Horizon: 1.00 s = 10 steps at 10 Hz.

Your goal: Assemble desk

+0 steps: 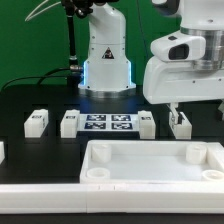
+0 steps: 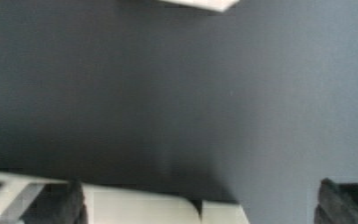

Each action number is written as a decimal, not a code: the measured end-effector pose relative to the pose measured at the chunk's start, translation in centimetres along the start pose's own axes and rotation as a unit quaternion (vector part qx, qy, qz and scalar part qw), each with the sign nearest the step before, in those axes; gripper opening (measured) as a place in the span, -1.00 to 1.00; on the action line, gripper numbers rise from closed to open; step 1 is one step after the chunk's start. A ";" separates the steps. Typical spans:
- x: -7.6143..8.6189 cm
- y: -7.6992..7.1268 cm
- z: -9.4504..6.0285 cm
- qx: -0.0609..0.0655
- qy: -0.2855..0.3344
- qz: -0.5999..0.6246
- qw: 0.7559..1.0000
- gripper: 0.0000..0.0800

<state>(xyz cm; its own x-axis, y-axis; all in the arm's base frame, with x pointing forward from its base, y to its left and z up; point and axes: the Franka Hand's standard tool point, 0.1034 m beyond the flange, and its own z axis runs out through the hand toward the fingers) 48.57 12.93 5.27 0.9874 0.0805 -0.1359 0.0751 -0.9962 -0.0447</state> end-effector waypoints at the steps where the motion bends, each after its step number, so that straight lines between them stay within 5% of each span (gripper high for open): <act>1: -1.3 0.2 0.0 0.001 -0.064 0.012 0.998 0.62; 3: -1.1 -0.3 -0.4 0.010 -0.178 0.030 0.984 0.62; 6: -1.4 0.0 0.0 0.009 -0.261 0.029 0.965 0.62; 8: -2.8 0.3 1.0 0.013 -0.343 0.044 0.938 0.62; 10: -2.3 0.5 2.2 0.020 -0.385 0.051 0.921 0.62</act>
Offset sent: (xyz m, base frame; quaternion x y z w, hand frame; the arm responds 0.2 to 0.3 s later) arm 0.0033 -0.0076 -0.0017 0.0138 -0.0662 0.0108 0.9977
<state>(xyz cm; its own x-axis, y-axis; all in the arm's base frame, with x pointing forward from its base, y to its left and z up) 46.04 12.37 3.39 0.5972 0.0022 -0.8021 -0.0333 -0.9991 -0.0275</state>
